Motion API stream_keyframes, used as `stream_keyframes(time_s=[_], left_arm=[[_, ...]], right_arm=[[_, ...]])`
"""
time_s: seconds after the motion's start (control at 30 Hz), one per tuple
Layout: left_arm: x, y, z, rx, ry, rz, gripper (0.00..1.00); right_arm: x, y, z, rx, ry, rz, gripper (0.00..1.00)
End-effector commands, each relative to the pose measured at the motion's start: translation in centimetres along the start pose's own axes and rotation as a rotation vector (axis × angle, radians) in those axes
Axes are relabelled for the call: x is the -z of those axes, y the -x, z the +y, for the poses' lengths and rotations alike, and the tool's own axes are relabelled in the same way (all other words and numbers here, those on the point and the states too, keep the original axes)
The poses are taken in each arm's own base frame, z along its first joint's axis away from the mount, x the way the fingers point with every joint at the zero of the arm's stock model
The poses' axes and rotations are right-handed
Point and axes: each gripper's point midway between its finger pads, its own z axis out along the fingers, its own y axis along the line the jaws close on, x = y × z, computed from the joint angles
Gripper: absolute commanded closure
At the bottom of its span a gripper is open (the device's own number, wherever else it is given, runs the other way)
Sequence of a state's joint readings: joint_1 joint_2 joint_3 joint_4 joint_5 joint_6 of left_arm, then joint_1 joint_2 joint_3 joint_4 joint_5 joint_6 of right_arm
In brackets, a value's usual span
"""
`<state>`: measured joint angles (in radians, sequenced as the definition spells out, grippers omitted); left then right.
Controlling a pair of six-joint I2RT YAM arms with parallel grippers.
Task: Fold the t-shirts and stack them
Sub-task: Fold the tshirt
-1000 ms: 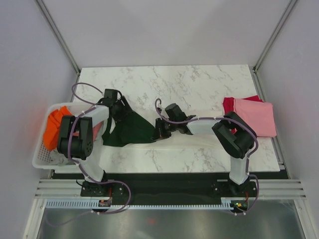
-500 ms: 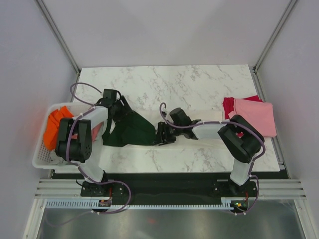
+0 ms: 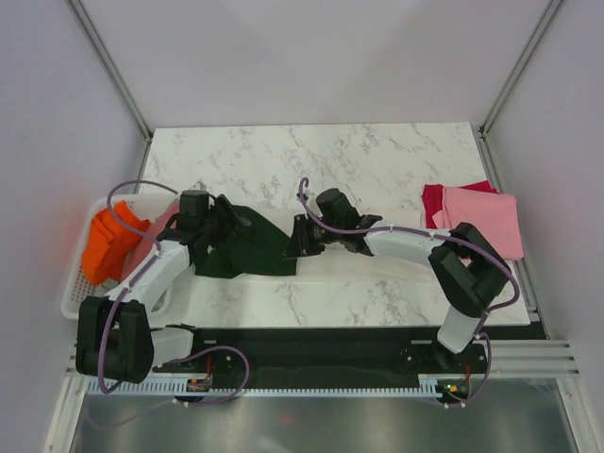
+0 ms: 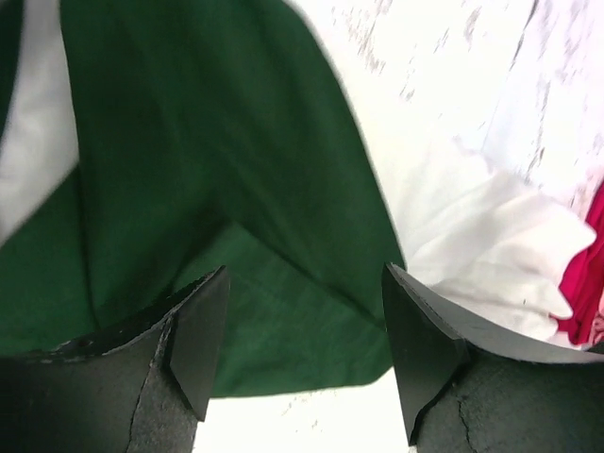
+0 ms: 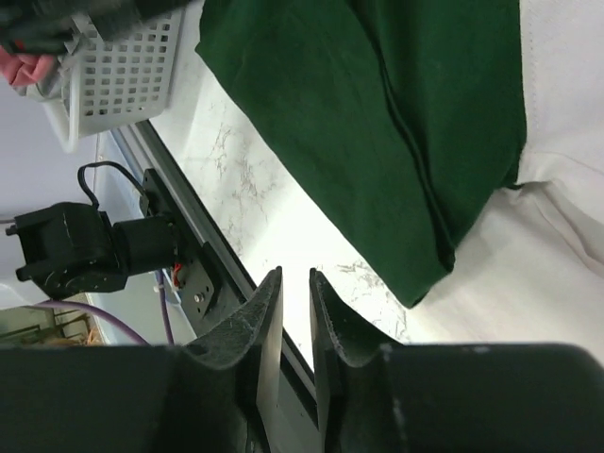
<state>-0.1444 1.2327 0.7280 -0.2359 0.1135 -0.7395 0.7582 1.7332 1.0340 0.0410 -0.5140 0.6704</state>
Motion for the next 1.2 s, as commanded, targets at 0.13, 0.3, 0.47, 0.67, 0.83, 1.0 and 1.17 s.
stream_keyframes(time_s=[0.13, 0.3, 0.47, 0.67, 0.83, 1.0, 1.17], left_arm=[[-0.2, -4.3, 1.6, 0.109, 0.0, 0.094, 0.29], [-0.5, -7.4, 5.5, 0.203, 0.112, 0.115, 0.34], [0.3, -9.1, 9.4, 0.282, 0.222, 0.058, 0.38], [1.5, -6.3, 8.0, 0.202, 0.187, -0.028, 0.37], [2.8, -4.6, 6.5, 0.123, 0.164, -0.043, 0.32], [5.2, -3.8, 4.4, 0.088, 0.066, -0.084, 0.24], [7.4, -3.0, 2.4, 0.039, -0.016, -0.094, 0.24]], right_arm=[[-3.0, 0.4, -0.6, -0.047, 0.026, 0.019, 0.8], [-4.7, -0.4, -4.7, -0.114, -0.046, 0.038, 0.83], [-5.0, -0.5, -6.9, -0.144, -0.078, 0.038, 0.83], [-4.3, -0.1, -6.4, -0.127, -0.085, 0.037, 0.74], [-1.9, 1.9, -4.0, -0.011, -0.08, -0.005, 0.49], [1.0, 6.1, -2.4, 0.135, -0.113, -0.051, 0.41], [1.7, 10.9, -1.6, 0.225, -0.063, -0.079, 0.36]])
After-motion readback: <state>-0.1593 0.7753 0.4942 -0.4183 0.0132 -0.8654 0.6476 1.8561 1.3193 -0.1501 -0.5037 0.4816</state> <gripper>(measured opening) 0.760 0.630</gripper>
